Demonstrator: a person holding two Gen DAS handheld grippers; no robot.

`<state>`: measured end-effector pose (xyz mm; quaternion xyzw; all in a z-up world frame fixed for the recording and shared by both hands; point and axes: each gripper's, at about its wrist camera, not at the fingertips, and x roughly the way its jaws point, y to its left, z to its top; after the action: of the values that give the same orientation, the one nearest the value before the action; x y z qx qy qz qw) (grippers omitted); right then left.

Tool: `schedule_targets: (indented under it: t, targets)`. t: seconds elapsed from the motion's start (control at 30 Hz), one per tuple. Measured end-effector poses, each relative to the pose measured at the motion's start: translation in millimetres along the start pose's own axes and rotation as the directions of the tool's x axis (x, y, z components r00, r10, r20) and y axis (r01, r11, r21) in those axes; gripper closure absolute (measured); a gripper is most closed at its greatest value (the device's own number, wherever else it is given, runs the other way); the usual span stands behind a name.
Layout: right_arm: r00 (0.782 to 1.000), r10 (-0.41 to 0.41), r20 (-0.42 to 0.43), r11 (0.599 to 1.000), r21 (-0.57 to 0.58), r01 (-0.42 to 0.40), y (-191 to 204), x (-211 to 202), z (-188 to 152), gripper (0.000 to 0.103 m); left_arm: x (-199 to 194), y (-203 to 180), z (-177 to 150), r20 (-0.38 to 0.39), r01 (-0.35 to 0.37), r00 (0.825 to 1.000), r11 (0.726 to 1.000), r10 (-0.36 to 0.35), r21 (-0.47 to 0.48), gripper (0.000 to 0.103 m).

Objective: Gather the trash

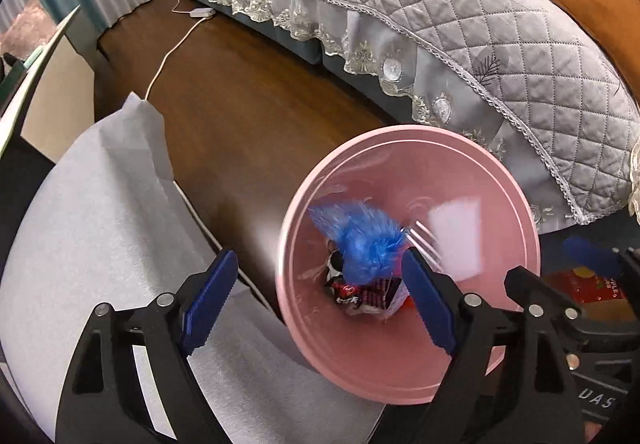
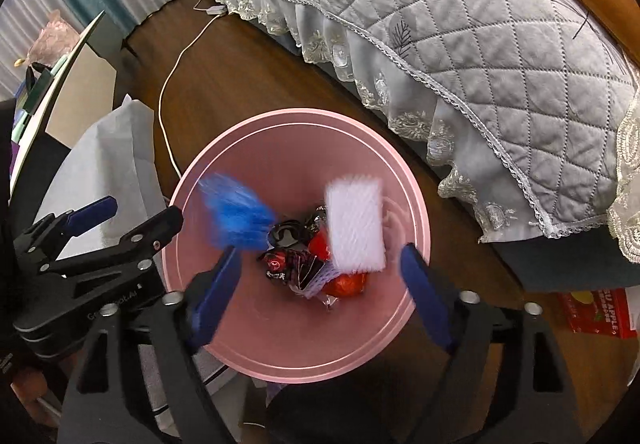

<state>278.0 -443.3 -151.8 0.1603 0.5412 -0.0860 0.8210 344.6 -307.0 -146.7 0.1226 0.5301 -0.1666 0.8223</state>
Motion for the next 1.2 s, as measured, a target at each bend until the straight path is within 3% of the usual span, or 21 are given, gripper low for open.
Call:
schedule_targets:
  t: [0.1,0.23,0.33,0.4,0.53,0.73,0.87,1.03,1.2]
  targets:
    - [1.000,0.001,0.032,1.000,-0.018,0.000,7,-7,1,0.015,-14,9,-4,0.015,-0.013,1.000,1.000,0.013,-0.012,0.022]
    - [0.987,-0.002,0.159,0.999,-0.035,0.008,18,-35,0,0.010,-55,29,-19,0.072,-0.023,0.997,0.998,0.027,-0.053,0.022]
    - [0.948,-0.014,0.319,0.995,-0.087,0.044,34,-71,-13,0.005,-96,46,-38,0.142,-0.032,0.989,0.996,0.044,-0.080,0.021]
    - [0.930,-0.005,0.369,0.992,-0.113,0.050,45,-93,-24,0.005,-124,58,-57,0.184,-0.044,0.981,0.994,0.063,-0.101,0.014]
    - [0.917,0.112,0.382,0.982,-0.186,-0.042,74,-139,-69,0.005,-183,83,-110,0.273,-0.108,0.950,0.982,0.149,-0.158,0.012]
    - [0.887,0.208,0.412,0.956,-0.276,-0.096,109,-198,-157,0.005,-236,99,-183,0.335,-0.192,0.913,0.971,0.230,-0.144,0.012]
    - [0.893,0.206,0.400,0.952,-0.293,-0.089,119,-212,-191,0.005,-257,98,-220,0.353,-0.225,0.896,0.961,0.269,-0.160,0.012]
    - [0.921,0.171,0.350,0.948,-0.312,-0.058,120,-211,-226,0.005,-269,93,-257,0.357,-0.185,0.901,0.963,0.246,-0.197,0.012]
    - [0.926,0.156,0.344,0.951,-0.307,-0.047,115,-215,-242,0.005,-270,90,-279,0.348,-0.168,0.907,0.961,0.238,-0.218,0.012]
